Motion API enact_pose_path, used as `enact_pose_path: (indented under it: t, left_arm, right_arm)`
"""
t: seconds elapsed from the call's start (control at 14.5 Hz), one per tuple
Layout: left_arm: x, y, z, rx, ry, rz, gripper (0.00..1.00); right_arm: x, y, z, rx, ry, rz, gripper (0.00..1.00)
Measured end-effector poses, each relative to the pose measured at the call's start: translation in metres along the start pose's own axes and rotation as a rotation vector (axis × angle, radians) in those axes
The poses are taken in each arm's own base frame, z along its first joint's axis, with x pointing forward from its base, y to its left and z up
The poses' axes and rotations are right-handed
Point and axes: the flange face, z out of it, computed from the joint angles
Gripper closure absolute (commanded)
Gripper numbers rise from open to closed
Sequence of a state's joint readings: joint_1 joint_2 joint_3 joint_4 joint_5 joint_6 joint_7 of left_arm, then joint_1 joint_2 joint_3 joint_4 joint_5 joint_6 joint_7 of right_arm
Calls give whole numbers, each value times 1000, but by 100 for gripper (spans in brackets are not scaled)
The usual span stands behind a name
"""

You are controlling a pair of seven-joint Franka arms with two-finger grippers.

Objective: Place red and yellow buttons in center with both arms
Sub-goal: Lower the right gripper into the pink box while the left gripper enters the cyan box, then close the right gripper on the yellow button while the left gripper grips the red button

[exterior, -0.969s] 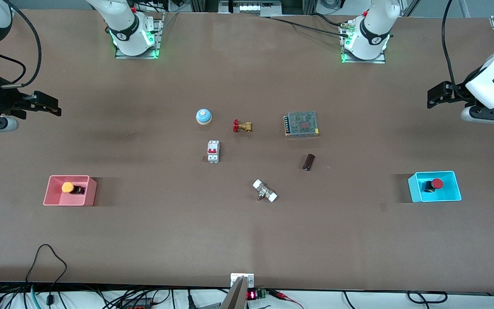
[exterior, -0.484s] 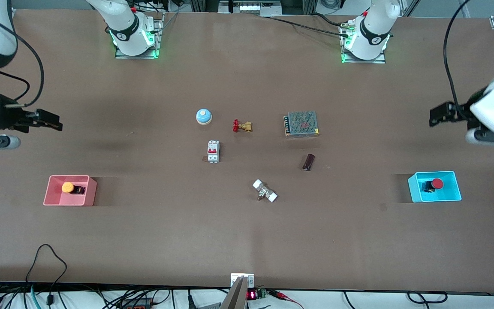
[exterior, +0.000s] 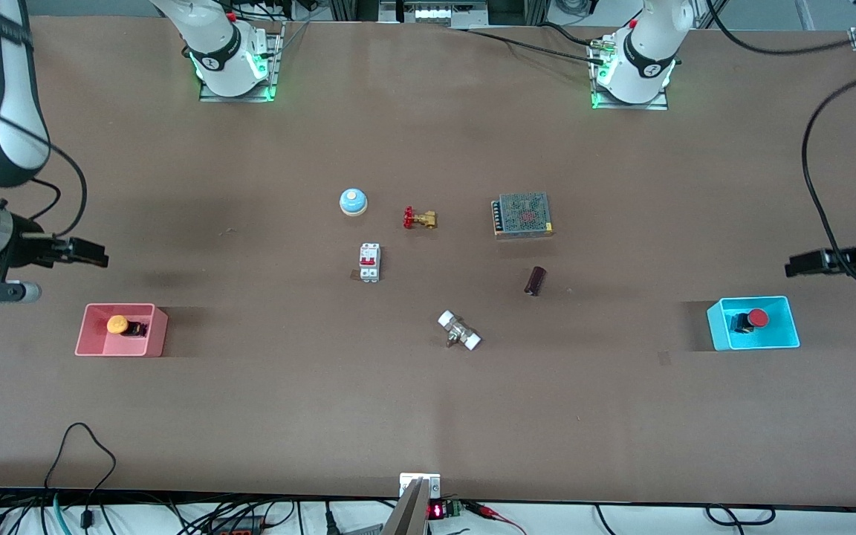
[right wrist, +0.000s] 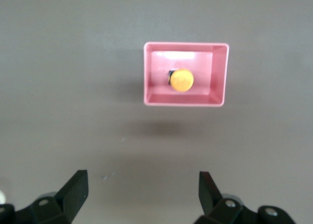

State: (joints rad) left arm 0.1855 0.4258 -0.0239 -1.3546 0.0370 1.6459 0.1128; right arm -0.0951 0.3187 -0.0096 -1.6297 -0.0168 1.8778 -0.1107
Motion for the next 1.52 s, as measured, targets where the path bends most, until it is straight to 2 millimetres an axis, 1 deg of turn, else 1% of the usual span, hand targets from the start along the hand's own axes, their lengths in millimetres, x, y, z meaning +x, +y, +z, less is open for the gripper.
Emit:
enact_pose_path:
  t: [0.14, 0.28, 0.42, 0.55, 0.62, 0.76, 1.04, 1.25, 1.38, 1.52]
  left_arm:
    - [21, -19, 44, 17, 37, 30, 0]
    - [35, -30, 91, 30, 91, 47, 0]
    - [38, -30, 132, 36, 143, 51, 0]
    - [34, -27, 159, 36, 162, 55, 0]
    - [32, -28, 170, 36, 166, 55, 0]
    - [29, -29, 185, 36, 175, 52, 0]
    - [20, -38, 206, 33, 167, 42, 0]
    - [20, -38, 224, 35, 189, 47, 0]
    - [21, -37, 238, 35, 200, 51, 0]
    - [21, -37, 247, 35, 205, 53, 1]
  right_arm:
    - [13, 11, 26, -4, 38, -5, 0]
    - [23, 19, 49, -8, 65, -8, 0]
    - [32, 25, 70, -18, 92, -25, 0]
    - [39, 26, 88, -26, 108, -33, 0]
    - [42, 26, 98, -29, 113, -35, 0]
    - [46, 28, 116, -35, 128, -38, 0]
    - [48, 38, 147, -40, 123, -29, 0]
    - [47, 46, 161, -39, 114, -23, 0]
    - [48, 46, 165, -39, 121, -24, 0]
    - [50, 46, 171, -41, 132, -25, 0]
